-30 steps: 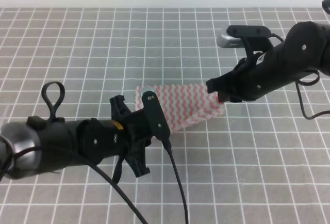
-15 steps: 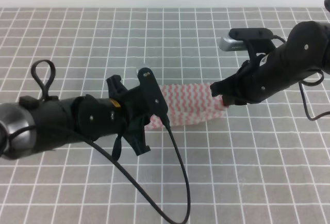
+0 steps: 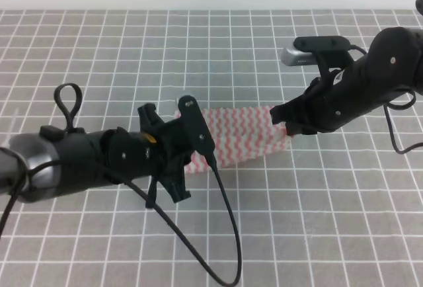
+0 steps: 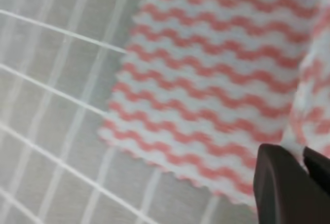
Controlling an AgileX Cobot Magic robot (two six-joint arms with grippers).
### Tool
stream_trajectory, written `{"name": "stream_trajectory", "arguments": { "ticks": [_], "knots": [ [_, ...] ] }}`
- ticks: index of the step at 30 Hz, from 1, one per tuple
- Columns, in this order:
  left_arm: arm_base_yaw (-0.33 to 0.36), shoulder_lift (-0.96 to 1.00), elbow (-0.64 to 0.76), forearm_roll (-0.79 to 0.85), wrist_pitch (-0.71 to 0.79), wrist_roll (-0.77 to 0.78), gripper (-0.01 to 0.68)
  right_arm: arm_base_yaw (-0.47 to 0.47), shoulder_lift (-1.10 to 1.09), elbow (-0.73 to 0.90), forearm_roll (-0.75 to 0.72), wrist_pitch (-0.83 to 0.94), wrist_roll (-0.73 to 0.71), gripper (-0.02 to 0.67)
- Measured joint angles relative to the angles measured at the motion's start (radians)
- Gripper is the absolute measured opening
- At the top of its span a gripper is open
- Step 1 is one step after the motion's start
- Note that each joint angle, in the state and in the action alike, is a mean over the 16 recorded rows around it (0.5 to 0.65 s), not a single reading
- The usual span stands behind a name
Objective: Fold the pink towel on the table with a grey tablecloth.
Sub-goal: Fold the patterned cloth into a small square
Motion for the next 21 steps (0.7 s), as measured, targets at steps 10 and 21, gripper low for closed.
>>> {"name": "stream_trajectory", "arguments": {
  "ticks": [10,21],
  "knots": [
    [0.0,0.051,-0.054,0.0,-0.023,0.007,-0.003,0.0,0.005,0.0,-0.006,-0.04,0.0,-0.016],
    [0.014,0.088,-0.094,-0.014,-0.03,0.007,-0.003,0.0,0.04,-0.002,-0.011,-0.084,0.0,-0.016]
  ]
}}
